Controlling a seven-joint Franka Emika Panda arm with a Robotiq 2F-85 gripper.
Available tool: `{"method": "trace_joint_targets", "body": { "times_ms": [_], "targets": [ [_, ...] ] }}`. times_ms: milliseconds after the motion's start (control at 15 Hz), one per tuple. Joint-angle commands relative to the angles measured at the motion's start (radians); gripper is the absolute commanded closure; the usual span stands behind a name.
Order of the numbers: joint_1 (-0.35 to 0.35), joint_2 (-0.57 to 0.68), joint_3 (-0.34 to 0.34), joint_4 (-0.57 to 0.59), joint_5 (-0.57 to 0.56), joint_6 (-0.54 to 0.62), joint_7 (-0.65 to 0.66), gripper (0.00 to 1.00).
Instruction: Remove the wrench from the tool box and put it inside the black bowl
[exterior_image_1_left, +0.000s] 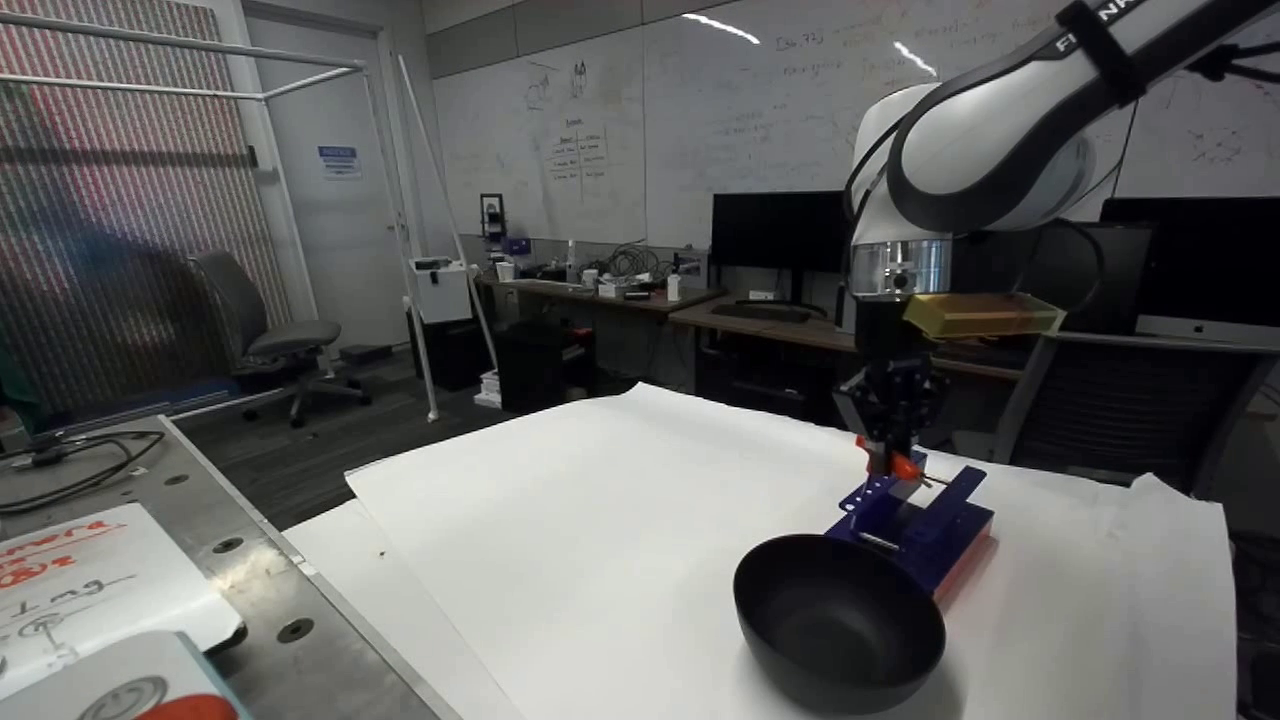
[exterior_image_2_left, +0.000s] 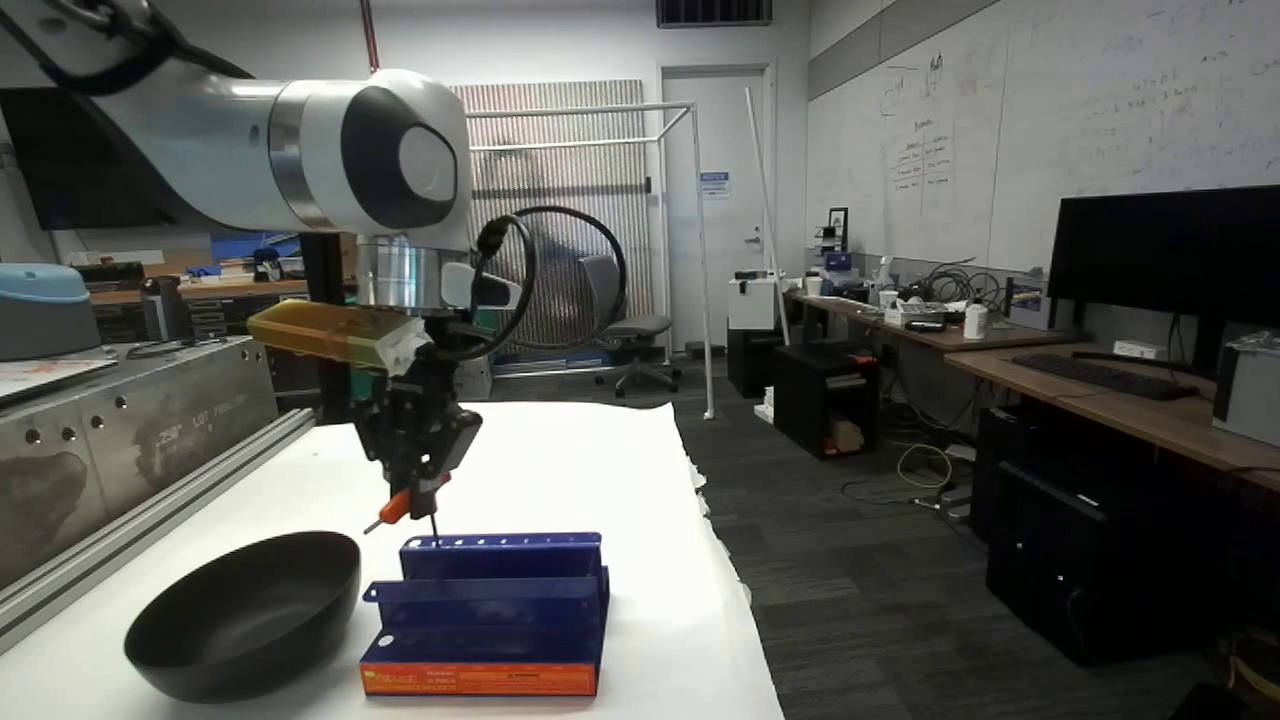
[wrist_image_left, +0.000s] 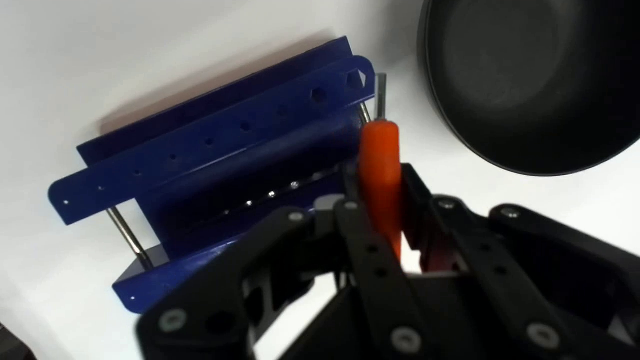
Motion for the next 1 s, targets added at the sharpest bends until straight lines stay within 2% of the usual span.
{"method": "trace_joint_targets", "body": {
  "times_ms": [0,400,600,667,800,933],
  "targets": [
    [0.012,-0.031,-0.020,0.007,0.022,0.010,-0.018,0.95],
    [0.024,-0.193,-0.011,0.028,0.060,-0.066,0.021,0.95],
    [0.030,-0.238,-0.013,0.090,0.134,-0.221,0.013,0.95],
    [0.031,-0.225,-0.025,0.123,0.205,-0.318,-0.014,0.95],
    [0.026,-0.208,-0.035,0.148,0.274,-0.426,-0.030,0.95],
    [0.021,-0.171,-0.048,0.131,0.346,-0.467,-0.072,0.95]
  ]
}}
